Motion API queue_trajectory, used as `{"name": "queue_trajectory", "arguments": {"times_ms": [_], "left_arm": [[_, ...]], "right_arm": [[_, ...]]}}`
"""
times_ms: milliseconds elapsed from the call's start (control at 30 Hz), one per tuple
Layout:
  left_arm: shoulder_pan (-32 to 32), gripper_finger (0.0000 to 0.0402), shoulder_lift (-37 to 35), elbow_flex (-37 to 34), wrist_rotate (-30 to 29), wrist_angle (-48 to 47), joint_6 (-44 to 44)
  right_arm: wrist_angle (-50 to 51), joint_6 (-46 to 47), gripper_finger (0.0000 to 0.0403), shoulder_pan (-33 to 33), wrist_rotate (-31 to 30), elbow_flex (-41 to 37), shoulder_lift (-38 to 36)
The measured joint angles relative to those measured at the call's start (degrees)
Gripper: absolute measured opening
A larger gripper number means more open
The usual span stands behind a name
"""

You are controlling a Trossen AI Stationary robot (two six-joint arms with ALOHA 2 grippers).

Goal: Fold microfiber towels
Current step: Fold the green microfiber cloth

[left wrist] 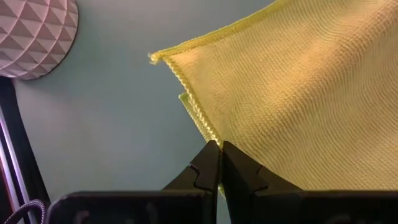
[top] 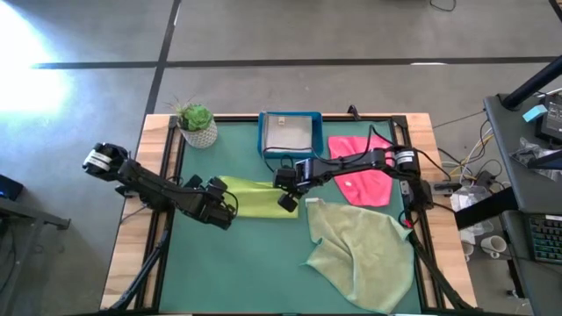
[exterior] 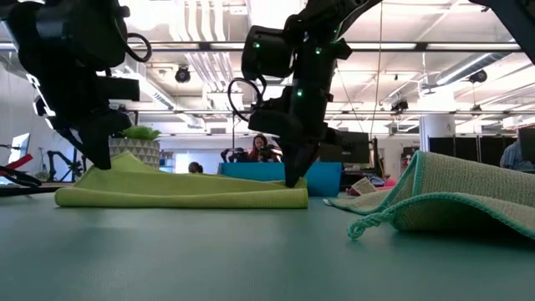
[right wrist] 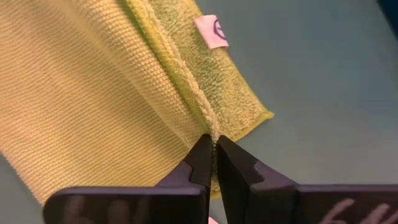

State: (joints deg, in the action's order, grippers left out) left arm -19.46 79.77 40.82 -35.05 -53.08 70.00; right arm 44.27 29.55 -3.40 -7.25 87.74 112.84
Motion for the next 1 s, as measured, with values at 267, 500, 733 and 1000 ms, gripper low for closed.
{"name": "queue_trajectory", "arguments": {"times_ms": [267, 500, 733, 1000], "left_arm": [[0.00, 0.0000, 0.00, 0.00, 0.29, -0.02, -1.84], [0.00, 0.0038, -0.20, 1.24, 3.16, -0.48, -6.02], [0.00, 0.0116, -2.40, 4.72, 3.60, -7.28, -6.29], [-0.56, 0.0143, -11.28, 7.97, 12.79, -5.45, -13.34]], "right_arm": [[-0.02, -0.13, 0.0056, -0.13, 0.18, 0.00, -0.11], [0.02, 0.01, 0.0109, -0.22, 0.18, 0.00, -1.48], [0.22, 0.05, 0.0141, -0.39, 0.20, 0.00, -6.91], [-0.24, 0.36, 0.0136, 2.60, 5.09, 0.04, -11.69]]}}
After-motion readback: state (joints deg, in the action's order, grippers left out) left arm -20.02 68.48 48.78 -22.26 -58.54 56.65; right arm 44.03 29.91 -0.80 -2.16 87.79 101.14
